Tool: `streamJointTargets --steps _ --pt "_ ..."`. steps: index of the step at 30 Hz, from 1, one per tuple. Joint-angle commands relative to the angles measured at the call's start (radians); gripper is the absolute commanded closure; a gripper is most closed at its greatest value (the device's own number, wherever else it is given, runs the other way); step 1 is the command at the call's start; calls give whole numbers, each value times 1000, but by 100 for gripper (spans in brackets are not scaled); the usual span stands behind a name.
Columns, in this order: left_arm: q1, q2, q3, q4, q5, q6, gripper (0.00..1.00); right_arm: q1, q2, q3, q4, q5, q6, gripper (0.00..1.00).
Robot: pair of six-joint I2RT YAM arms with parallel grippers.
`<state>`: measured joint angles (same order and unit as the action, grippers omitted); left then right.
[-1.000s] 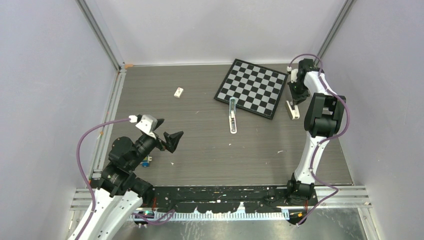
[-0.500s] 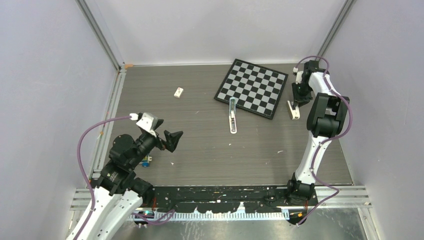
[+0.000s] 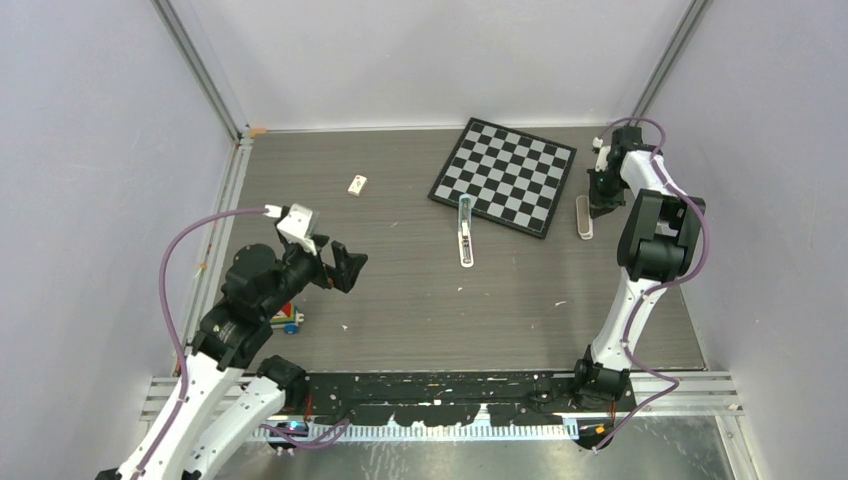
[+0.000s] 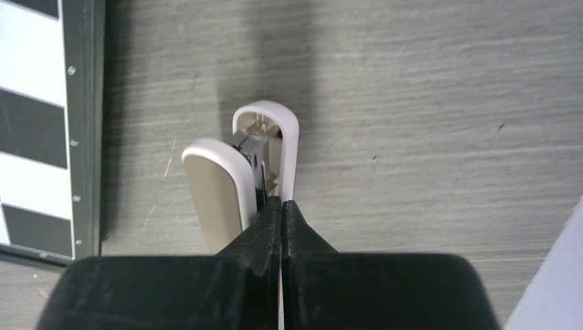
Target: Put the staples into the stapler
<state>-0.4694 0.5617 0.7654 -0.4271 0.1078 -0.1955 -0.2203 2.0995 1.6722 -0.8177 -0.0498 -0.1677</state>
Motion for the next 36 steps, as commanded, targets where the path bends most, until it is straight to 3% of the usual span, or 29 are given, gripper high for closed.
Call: streamJointTargets --steps 1,7,16,18,30,33,36 --pt "-3 104 86 -86 64 -50 7 21 -144 -89 65 -54 64 99" --pt "-3 120 76 -76 108 -71 9 37 -179 -106 50 13 104 93" --pt "-3 88 51 -63 105 -59 8 46 -158 -123 102 -28 146 28" --pt "-3 91 54 -68 104 -51 8 55 -142 -134 109 -15 130 20" --pt "-3 124 90 -126 35 -42 2 91 -108 -216 101 106 82 21" --pt "-3 129 94 -135 4 -48 0 97 -101 -229 111 106 69 28" --pt "-2 133 104 -156 -72 -71 0 107 -109 -238 112 124 66 43"
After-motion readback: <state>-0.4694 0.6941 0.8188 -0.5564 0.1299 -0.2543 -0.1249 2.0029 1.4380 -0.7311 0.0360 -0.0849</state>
